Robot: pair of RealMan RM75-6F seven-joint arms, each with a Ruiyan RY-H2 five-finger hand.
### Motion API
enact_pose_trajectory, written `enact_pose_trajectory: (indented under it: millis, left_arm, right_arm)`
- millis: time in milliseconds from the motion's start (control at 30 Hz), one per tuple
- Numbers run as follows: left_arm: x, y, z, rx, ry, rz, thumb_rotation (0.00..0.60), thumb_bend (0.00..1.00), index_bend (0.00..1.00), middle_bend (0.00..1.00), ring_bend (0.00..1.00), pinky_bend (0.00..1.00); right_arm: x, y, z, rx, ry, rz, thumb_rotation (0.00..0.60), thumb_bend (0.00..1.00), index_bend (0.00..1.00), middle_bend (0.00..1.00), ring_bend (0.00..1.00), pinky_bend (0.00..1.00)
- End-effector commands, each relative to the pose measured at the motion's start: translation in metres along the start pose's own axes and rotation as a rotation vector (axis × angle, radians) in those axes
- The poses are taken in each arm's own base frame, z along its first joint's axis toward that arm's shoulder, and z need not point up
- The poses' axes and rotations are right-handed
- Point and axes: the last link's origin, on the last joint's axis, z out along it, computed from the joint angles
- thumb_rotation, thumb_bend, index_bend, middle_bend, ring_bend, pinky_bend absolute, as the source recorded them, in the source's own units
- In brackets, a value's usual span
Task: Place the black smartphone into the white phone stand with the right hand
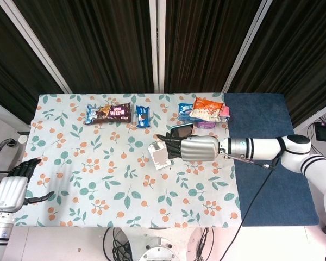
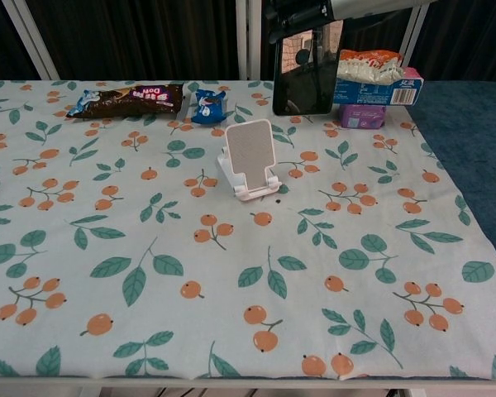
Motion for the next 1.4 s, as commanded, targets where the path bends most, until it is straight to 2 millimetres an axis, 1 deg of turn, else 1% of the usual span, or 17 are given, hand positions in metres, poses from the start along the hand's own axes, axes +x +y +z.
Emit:
enact_pose_trajectory:
  millis: [33, 300, 733, 1033, 1400]
  left_arm:
    - [0.000, -0.001, -0.001, 0.004, 0.000, 0.000, 0.328, 0.01, 0.12, 0.11, 0.13, 0.22]
    - [0.000, -0.004, -0.003, 0.011, 0.001, 0.000, 0.328, 0.01, 0.12, 0.11, 0.13, 0.22]
    - [0.000, -0.010, -0.006, 0.017, 0.010, -0.005, 0.329, 0.01, 0.12, 0.11, 0.13, 0.22]
    - [0.001, -0.014, -0.007, 0.018, 0.009, -0.007, 0.329, 0.01, 0.12, 0.11, 0.13, 0.22]
    - [0.001, -0.016, -0.008, 0.020, 0.019, 0.011, 0.331, 0.01, 0.12, 0.11, 0.13, 0.22]
  right_arm:
    - [-0.001, -0.004, 0.007, 0.029, 0.015, 0.002, 0.600, 0.22, 0.49, 0.27, 0.30, 0.00]
    - [-0.009, -0.016, 0.023, 0.073, 0.014, 0.002, 0.600, 0.22, 0.48, 0.27, 0.28, 0.00]
    - [-0.021, -0.035, 0.047, 0.081, -0.021, -0.022, 0.600, 0.22, 0.49, 0.26, 0.27, 0.00]
    - [-0.019, -0.044, 0.061, 0.079, 0.003, -0.045, 0.600, 0.22, 0.49, 0.26, 0.25, 0.00]
    - [-0.022, -0.056, 0.078, 0.133, -0.005, -0.063, 0.600, 0.22, 0.48, 0.24, 0.24, 0.00]
